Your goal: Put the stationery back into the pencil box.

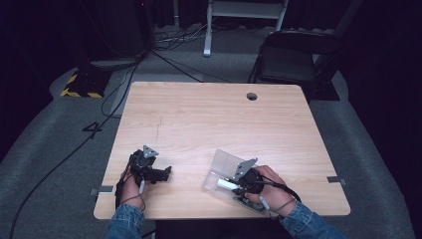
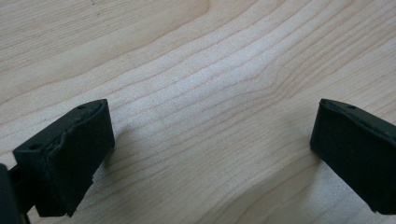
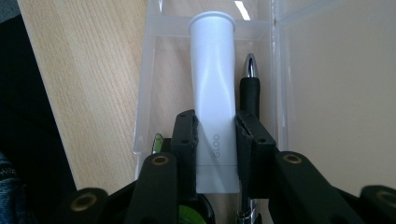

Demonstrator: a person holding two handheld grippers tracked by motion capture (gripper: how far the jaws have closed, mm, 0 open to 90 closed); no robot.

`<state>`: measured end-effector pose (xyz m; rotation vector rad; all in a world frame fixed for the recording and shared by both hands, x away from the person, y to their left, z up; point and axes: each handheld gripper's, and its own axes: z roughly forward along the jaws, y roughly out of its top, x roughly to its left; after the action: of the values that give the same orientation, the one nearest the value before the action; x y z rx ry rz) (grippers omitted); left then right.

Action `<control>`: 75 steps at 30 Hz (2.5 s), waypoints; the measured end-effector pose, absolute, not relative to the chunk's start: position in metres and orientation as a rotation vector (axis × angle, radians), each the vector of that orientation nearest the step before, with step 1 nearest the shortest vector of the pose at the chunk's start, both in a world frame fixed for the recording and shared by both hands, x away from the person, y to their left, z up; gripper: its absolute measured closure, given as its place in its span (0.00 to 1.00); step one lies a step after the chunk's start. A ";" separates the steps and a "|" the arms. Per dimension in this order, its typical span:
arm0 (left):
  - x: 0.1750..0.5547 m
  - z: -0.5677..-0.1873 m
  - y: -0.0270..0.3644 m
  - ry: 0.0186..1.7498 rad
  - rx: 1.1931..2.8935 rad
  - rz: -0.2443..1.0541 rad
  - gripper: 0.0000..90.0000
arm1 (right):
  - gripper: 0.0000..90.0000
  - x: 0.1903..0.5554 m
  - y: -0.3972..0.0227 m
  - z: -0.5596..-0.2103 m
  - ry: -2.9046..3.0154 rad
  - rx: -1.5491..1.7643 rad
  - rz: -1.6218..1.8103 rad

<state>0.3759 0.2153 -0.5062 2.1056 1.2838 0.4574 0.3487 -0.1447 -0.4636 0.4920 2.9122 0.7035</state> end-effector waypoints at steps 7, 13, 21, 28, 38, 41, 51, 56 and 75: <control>0.376 -0.506 0.215 1.284 2.106 0.457 0.00 | 0.74 0.348 -0.145 -0.462 2.914 0.516 0.740; 0.376 -0.506 0.215 1.284 2.106 0.457 0.00 | 0.70 0.348 -0.147 -0.458 2.889 0.507 0.773; 0.376 -0.506 0.215 1.284 2.106 0.457 0.00 | 0.65 0.348 -0.155 -0.444 2.816 0.546 0.855; 0.376 -0.506 0.215 1.284 2.106 0.457 0.00 | 0.62 0.351 -0.165 -0.431 2.749 0.590 0.913; 0.376 -0.506 0.215 1.284 2.106 0.457 0.00 | 0.55 0.358 -0.189 -0.411 2.635 0.658 0.980; 0.376 -0.506 0.216 1.283 2.109 0.459 0.00 | 0.49 0.361 -0.200 -0.405 2.588 0.689 1.004; 0.376 -0.506 0.216 1.294 2.100 0.461 0.00 | 0.43 0.371 -0.225 -0.397 2.502 0.773 1.038; 0.376 -0.506 0.216 1.294 2.100 0.461 0.00 | 0.40 0.378 -0.239 -0.398 2.455 0.836 1.051; 0.382 -0.506 0.221 1.241 2.127 0.443 0.00 | 0.33 0.405 -0.307 -0.426 2.311 1.107 0.985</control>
<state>0.3820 0.2211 -0.5062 2.1266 1.2413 0.4428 0.4048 -0.3070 -0.4257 1.1072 2.3110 0.9845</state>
